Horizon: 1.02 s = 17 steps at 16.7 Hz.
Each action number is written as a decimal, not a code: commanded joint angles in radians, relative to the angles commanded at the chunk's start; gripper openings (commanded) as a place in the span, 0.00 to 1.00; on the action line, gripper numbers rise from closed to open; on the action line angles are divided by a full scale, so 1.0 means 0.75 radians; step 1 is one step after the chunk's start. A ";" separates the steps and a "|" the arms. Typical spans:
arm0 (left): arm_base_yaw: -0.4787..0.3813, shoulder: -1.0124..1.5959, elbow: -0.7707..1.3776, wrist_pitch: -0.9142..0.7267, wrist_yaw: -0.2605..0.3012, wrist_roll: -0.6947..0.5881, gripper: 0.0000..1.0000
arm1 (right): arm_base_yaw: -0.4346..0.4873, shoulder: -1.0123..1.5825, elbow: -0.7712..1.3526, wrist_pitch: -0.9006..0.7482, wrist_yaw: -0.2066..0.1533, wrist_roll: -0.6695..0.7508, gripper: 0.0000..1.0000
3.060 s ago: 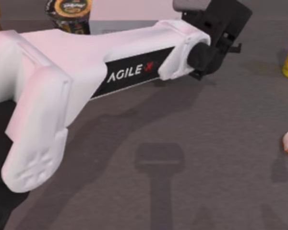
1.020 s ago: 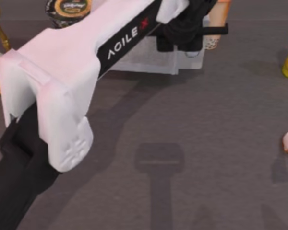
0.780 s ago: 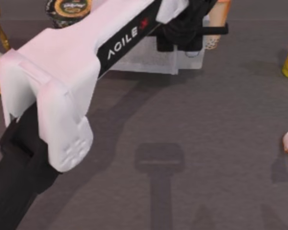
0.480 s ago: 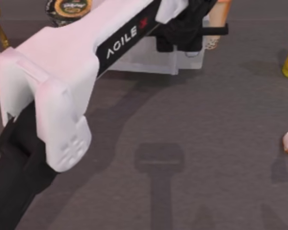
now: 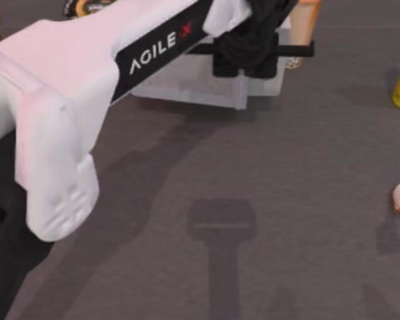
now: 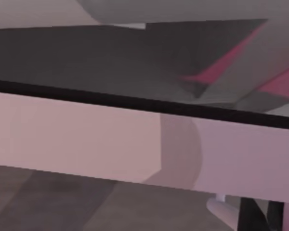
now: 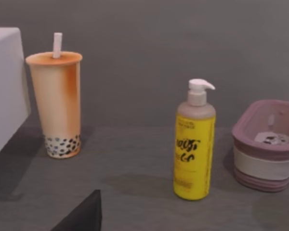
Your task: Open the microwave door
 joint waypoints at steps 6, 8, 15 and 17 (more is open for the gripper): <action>0.001 -0.037 -0.082 0.037 0.008 0.022 0.00 | 0.000 0.000 0.000 0.000 0.000 0.000 1.00; 0.001 -0.037 -0.082 0.037 0.008 0.022 0.00 | 0.000 0.000 0.000 0.000 0.000 0.000 1.00; 0.001 -0.037 -0.082 0.037 0.008 0.022 0.00 | 0.000 0.000 0.000 0.000 0.000 0.000 1.00; 0.001 -0.037 -0.082 0.037 0.008 0.022 0.00 | 0.000 0.000 0.000 0.000 0.000 0.000 1.00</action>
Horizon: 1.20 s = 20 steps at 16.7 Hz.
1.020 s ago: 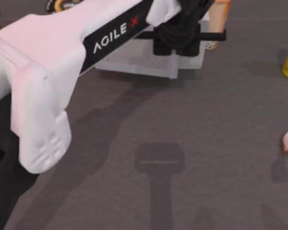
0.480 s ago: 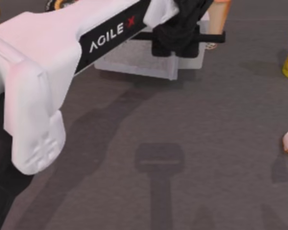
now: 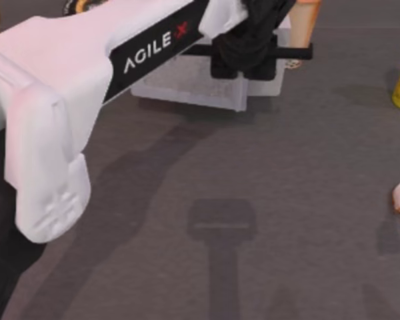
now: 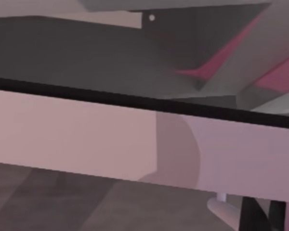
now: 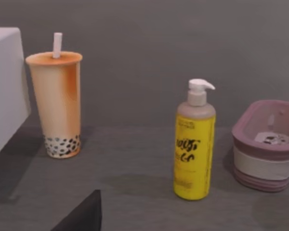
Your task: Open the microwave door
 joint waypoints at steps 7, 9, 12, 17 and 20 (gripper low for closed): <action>0.000 0.000 0.000 0.000 0.000 0.000 0.00 | 0.000 0.000 0.000 0.000 0.000 0.000 1.00; 0.000 0.000 0.000 0.000 0.000 0.000 0.00 | 0.000 0.000 0.000 0.000 0.000 0.000 1.00; -0.010 0.008 -0.001 0.002 0.006 -0.005 0.00 | 0.000 0.000 0.000 0.000 0.000 0.000 1.00; 0.002 -0.084 -0.159 0.080 0.027 0.065 0.00 | 0.000 0.000 0.000 0.000 0.000 0.000 1.00; 0.006 -0.158 -0.278 0.149 0.052 0.120 0.00 | 0.000 0.000 0.000 0.000 0.000 0.000 1.00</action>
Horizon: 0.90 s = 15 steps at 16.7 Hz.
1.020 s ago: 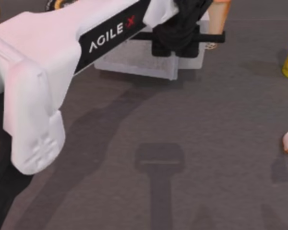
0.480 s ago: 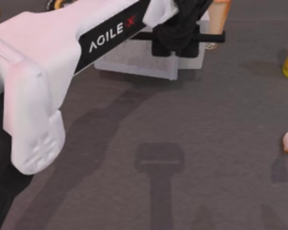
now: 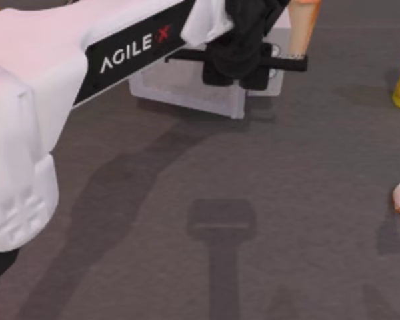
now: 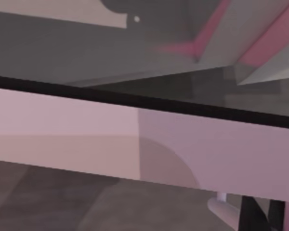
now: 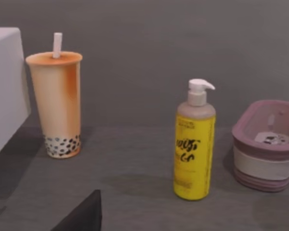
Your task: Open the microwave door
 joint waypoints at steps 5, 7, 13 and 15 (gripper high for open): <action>0.001 -0.011 -0.013 0.009 0.006 0.006 0.00 | 0.000 0.000 0.000 0.000 0.000 0.000 1.00; 0.001 -0.011 -0.013 0.009 0.006 0.006 0.00 | 0.000 0.000 0.000 0.000 0.000 0.000 1.00; 0.001 -0.011 -0.013 0.009 0.006 0.006 0.00 | 0.000 0.000 0.000 0.000 0.000 0.000 1.00; 0.001 -0.011 -0.013 0.009 0.006 0.006 0.00 | 0.000 0.000 0.000 0.000 0.000 0.000 1.00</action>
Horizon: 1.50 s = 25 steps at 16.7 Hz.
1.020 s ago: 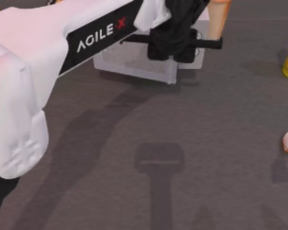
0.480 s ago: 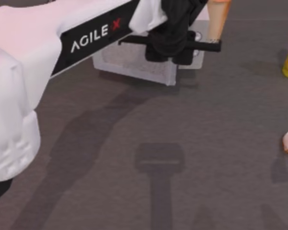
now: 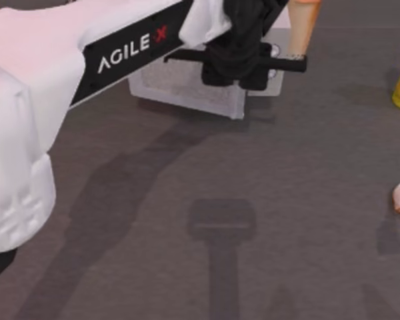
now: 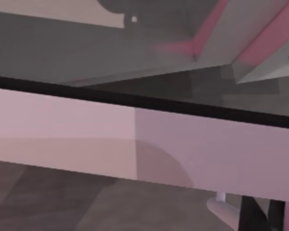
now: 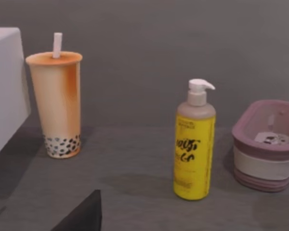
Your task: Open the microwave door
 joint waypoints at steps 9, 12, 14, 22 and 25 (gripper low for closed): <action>0.000 0.000 0.000 0.000 0.000 0.000 0.00 | 0.000 0.000 0.000 0.000 0.000 0.000 1.00; -0.009 0.003 -0.007 0.004 0.007 -0.001 0.00 | 0.000 0.000 0.000 0.000 0.000 0.000 1.00; -0.002 -0.030 -0.057 0.029 0.015 0.030 0.00 | 0.000 0.000 0.000 0.000 0.000 0.000 1.00; 0.015 -0.144 -0.236 0.123 0.068 0.137 0.00 | 0.000 0.000 0.000 0.000 0.000 0.000 1.00; 0.015 -0.144 -0.236 0.123 0.068 0.137 0.00 | 0.000 0.000 0.000 0.000 0.000 0.000 1.00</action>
